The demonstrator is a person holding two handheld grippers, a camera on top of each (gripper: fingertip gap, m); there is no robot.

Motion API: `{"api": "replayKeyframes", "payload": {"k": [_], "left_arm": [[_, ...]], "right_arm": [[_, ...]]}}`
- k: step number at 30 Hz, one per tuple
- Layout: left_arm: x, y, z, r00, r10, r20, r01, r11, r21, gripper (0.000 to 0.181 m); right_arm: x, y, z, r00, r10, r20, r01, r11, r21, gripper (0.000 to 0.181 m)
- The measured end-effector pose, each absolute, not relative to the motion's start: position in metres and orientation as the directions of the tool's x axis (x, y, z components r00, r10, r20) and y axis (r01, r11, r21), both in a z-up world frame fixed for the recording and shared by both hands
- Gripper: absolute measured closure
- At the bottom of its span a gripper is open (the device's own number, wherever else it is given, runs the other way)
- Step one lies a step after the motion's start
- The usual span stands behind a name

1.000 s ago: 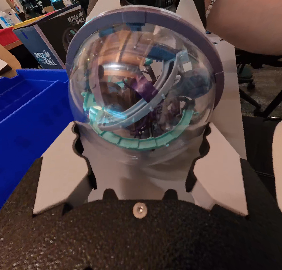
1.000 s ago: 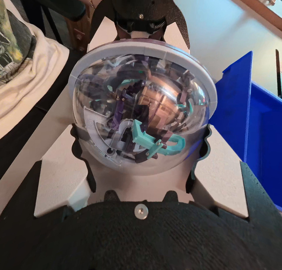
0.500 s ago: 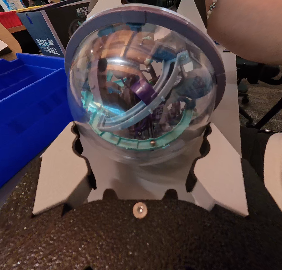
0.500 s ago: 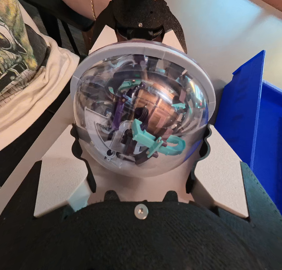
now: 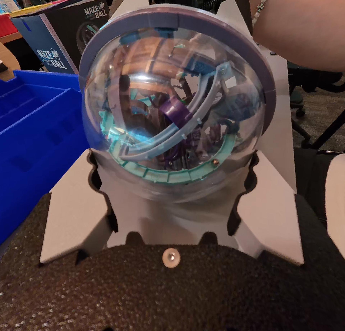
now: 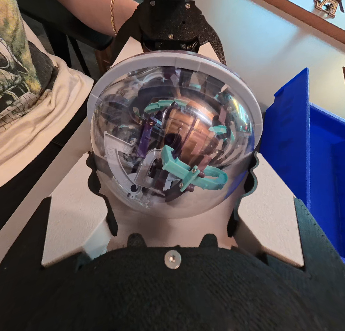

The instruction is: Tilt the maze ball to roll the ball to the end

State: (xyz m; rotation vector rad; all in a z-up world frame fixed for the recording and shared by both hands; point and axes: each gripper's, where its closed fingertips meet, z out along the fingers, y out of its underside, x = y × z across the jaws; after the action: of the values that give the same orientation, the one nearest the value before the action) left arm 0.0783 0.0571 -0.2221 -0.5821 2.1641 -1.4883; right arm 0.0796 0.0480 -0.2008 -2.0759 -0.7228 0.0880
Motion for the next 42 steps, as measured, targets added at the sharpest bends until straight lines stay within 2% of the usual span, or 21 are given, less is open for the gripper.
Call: {"api": "replayKeyframes", "payload": {"k": [9, 24, 29, 42], "left_arm": [[0.076, 0.055, -0.222, -0.816, -0.555, -0.161, -0.087, 0.393, -0.915, 0.031], [0.073, 0.047, -0.213, -0.825, -0.556, -0.100, -0.137, 0.369, -0.919, 0.031], [0.069, 0.045, -0.203, -0.819, -0.555, -0.147, -0.094, 0.382, -0.919, 0.032], [0.063, 0.046, -0.208, -0.830, -0.521, -0.200, -0.063, 0.444, -0.894, 0.031]], "right_arm": [[0.078, 0.043, -0.200, 0.841, 0.478, 0.252, 0.455, -0.373, -0.809, 0.026], [0.077, 0.036, -0.202, 0.896, 0.413, 0.165, 0.307, -0.308, -0.901, 0.026], [0.078, 0.034, -0.231, 0.905, 0.399, 0.148, 0.315, -0.394, -0.863, 0.026], [0.074, 0.033, -0.227, 0.907, 0.356, 0.226, 0.364, -0.390, -0.846, 0.026]]}}
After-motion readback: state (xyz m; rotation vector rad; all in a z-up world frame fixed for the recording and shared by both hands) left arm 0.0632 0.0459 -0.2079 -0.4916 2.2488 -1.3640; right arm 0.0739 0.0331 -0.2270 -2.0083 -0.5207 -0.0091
